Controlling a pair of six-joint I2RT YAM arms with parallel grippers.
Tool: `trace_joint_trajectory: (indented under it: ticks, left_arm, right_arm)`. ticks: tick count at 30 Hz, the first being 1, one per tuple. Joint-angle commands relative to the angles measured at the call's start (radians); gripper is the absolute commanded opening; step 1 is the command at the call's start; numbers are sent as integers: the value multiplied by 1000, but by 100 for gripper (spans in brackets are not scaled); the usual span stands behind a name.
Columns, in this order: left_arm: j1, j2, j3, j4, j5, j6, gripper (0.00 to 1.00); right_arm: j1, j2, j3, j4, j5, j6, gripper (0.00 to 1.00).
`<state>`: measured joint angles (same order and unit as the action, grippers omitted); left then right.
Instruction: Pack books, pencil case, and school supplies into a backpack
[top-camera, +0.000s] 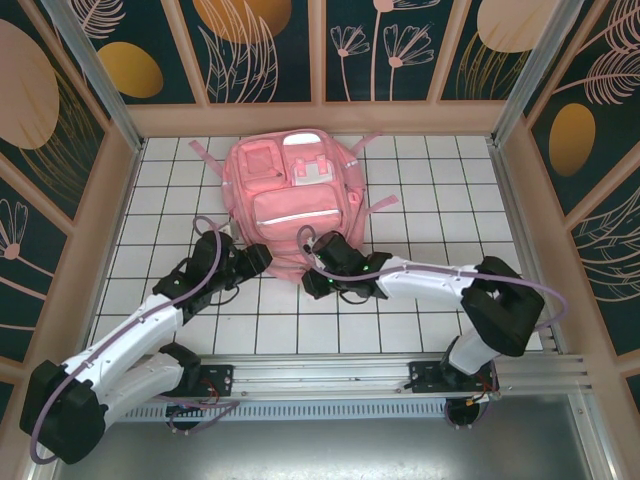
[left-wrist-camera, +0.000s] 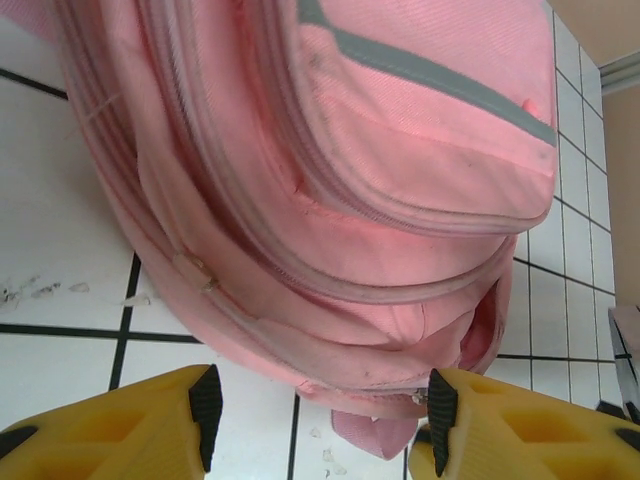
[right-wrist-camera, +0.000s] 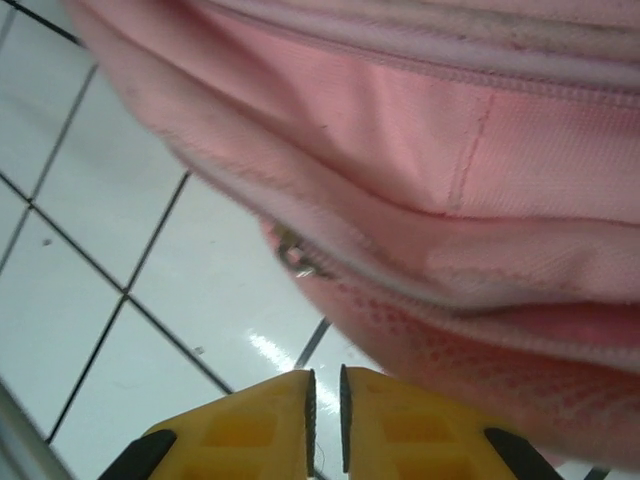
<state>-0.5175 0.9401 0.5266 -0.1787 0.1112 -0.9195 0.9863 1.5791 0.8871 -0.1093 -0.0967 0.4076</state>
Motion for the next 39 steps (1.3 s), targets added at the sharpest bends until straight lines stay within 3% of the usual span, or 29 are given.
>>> trace_joint_trajectory:
  ticks: [1,10,23,27,32,39]
  left_arm:
    - [7,-25,-26,6,28,-32,58]
    - [7,-41,-83,29,47,-37,58]
    - [7,-6,-140,102,51,-54,58]
    - [7,-3,-145,107,30,-69,58]
    - [8,33,-152,126,-18,-112,59]
    - [8,205,-76,212,-11,-154,65]
  right_arm:
    - [1,34,64,28,75,-33,19]
    - [-21,117,176,-14,149,-59,28]
    - [-35,292,262,-49,148,-73,40]
    - [-29,317,232,-55,162,-60,25]
    - [-36,195,128,-20,118,-50,1]
    - [-48,71,74,9,-8,-72,0]
